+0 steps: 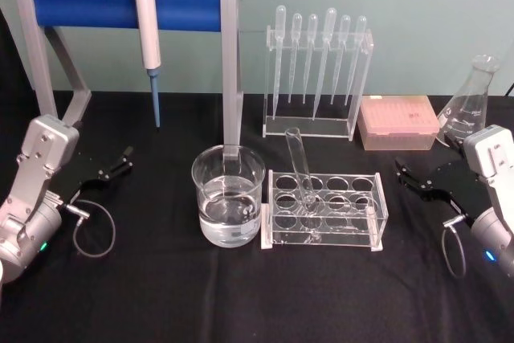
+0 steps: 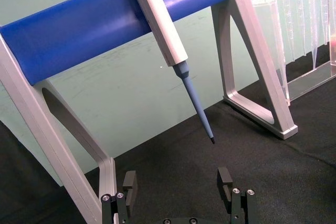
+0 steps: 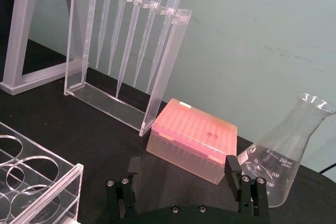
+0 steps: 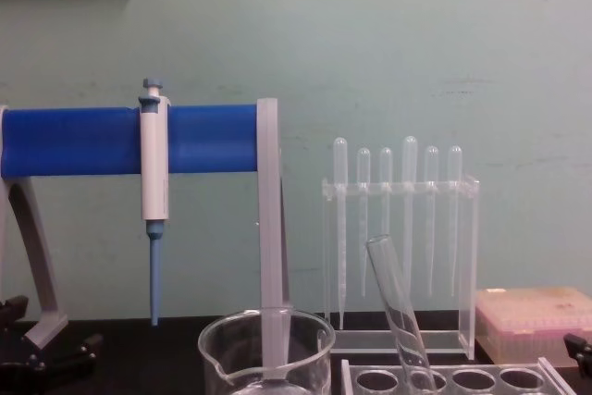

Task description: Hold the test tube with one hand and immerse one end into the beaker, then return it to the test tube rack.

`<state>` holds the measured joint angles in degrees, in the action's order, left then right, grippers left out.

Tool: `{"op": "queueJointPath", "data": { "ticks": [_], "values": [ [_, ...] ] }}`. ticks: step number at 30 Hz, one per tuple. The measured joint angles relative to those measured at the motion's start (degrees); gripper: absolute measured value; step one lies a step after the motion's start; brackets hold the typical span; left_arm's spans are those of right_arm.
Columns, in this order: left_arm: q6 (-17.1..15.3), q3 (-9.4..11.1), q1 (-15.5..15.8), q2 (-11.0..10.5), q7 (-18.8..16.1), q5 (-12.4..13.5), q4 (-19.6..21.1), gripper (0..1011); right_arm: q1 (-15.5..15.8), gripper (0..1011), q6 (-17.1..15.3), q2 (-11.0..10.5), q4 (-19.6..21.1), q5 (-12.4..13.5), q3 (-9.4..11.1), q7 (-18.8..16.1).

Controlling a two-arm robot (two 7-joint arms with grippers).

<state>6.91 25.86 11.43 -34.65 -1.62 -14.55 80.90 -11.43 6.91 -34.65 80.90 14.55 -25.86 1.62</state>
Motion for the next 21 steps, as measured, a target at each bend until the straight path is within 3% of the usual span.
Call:
{"op": "queueJointPath", "data": {
  "ticks": [21],
  "values": [
    [0.0,0.0,0.0,0.0,0.0,0.0,0.0,1000,0.0,1003,0.0,0.0,0.0,0.0,0.0,-0.01]
  ]
}}
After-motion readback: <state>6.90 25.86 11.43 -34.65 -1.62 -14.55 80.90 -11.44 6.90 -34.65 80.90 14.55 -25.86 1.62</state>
